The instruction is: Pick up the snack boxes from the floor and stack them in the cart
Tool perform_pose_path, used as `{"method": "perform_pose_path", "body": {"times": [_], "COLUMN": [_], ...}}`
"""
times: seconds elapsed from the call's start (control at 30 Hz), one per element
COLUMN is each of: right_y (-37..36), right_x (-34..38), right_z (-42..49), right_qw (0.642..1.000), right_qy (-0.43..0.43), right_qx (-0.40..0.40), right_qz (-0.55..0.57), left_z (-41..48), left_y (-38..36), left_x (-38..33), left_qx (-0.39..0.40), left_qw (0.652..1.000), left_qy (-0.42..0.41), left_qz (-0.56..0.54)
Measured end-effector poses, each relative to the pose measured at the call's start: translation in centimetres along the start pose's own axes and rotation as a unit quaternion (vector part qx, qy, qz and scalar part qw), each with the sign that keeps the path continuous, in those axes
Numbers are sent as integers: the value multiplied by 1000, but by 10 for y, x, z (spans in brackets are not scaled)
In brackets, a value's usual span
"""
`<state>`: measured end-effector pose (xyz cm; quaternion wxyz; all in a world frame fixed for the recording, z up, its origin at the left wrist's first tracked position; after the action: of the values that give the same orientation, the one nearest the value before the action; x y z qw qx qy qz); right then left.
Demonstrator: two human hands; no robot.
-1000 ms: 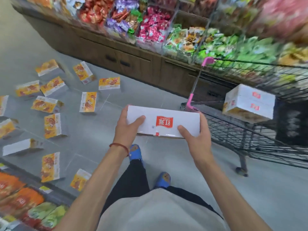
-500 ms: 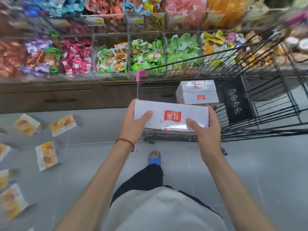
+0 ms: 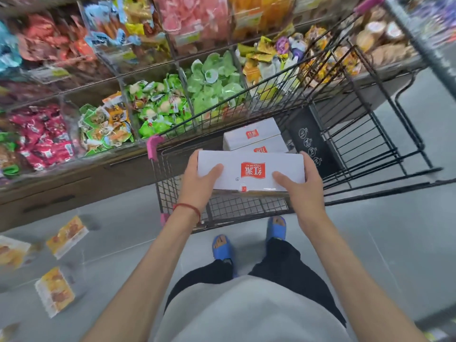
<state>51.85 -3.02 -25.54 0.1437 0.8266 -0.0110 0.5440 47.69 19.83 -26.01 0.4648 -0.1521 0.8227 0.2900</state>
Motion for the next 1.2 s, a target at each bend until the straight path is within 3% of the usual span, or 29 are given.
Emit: {"method": "perform_pose_path", "body": {"times": [0.37,0.67,0.93,1.2], "right_y": [50,46,5,-25], "right_x": [-3,-40,-102,-159], "right_z": [138,208,245,285], "right_qw": [984,958,945,941], "right_qy": [-36,-75,-97,-97], "right_qx": [122,196,218,200], "right_qz": [-126,-197,-221,-256], "left_z": [7,25,71,128], "left_y": [-130,-180,-196,-226], "left_x": [-9,23,94,153], "left_qx": [-90,-153,-177,-167], "left_qw": [985,961,945,922], "left_qy": [146,229,276,343], "left_qz": [-25,-22,-7,-62]}}
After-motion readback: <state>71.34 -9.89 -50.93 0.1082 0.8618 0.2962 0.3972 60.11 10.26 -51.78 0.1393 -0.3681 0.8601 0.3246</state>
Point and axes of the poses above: each hand's wrist, its own z-axis towards the middle knuckle, its own y-axis out of the back of the hand, x = y × z, the point moved 2 cm from there along z, towards the middle knuckle, and after that the axes turned 12 degrees about -x, right-handed, at the moved point
